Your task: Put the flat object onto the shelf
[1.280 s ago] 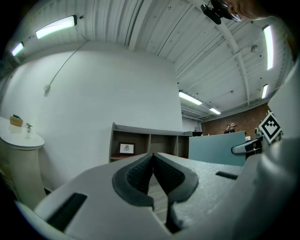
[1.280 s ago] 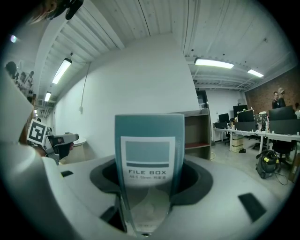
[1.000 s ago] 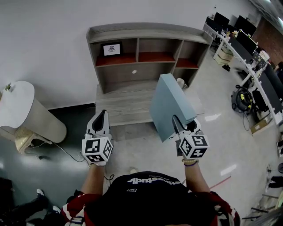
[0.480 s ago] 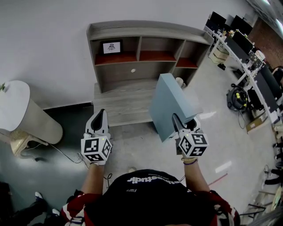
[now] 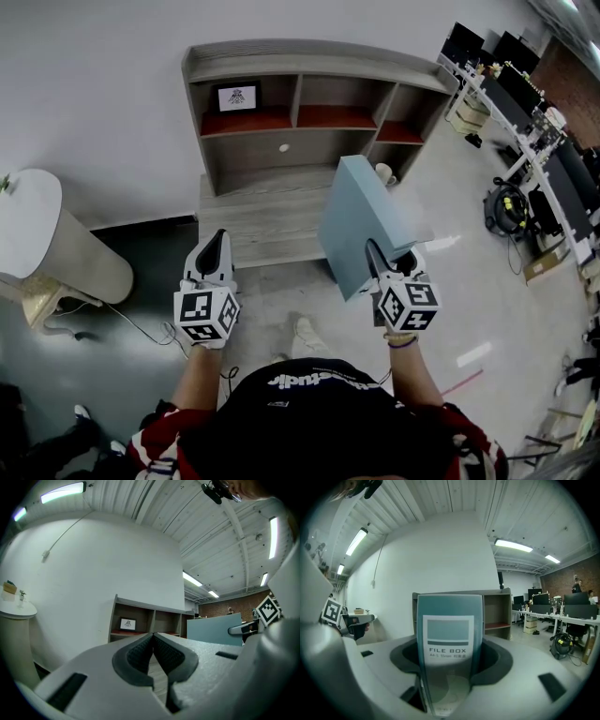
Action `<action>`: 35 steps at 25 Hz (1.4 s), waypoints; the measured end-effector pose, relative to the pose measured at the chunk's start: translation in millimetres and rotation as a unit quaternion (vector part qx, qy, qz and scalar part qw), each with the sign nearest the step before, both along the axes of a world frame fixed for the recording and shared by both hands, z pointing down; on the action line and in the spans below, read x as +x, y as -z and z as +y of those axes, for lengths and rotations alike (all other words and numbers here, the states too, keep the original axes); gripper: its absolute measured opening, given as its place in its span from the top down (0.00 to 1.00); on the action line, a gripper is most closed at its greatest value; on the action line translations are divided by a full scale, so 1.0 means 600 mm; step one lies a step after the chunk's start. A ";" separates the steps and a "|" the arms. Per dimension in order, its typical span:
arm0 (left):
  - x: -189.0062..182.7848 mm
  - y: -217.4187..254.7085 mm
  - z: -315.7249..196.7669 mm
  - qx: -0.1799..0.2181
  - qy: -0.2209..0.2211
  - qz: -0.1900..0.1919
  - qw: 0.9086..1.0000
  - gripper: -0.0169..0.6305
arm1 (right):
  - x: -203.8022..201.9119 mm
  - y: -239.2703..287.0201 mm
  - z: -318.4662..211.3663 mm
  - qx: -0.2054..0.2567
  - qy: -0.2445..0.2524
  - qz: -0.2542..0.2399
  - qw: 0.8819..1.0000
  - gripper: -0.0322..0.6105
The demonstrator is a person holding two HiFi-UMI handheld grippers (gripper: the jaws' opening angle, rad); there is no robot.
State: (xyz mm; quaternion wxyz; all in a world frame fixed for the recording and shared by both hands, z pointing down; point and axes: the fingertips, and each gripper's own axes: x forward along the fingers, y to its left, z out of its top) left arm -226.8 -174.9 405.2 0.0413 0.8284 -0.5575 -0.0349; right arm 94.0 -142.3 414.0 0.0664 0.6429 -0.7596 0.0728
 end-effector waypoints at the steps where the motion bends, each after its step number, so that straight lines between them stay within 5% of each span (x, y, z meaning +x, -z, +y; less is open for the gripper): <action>1: 0.001 0.000 -0.003 0.000 0.001 -0.001 1.000 0.96 | 0.001 -0.002 -0.006 0.000 0.002 -0.002 1.000 0.52; 35: 0.090 -0.002 -0.180 -0.006 0.005 -0.027 1.000 0.96 | 0.078 -0.091 -0.231 -0.027 0.000 0.003 1.000 0.52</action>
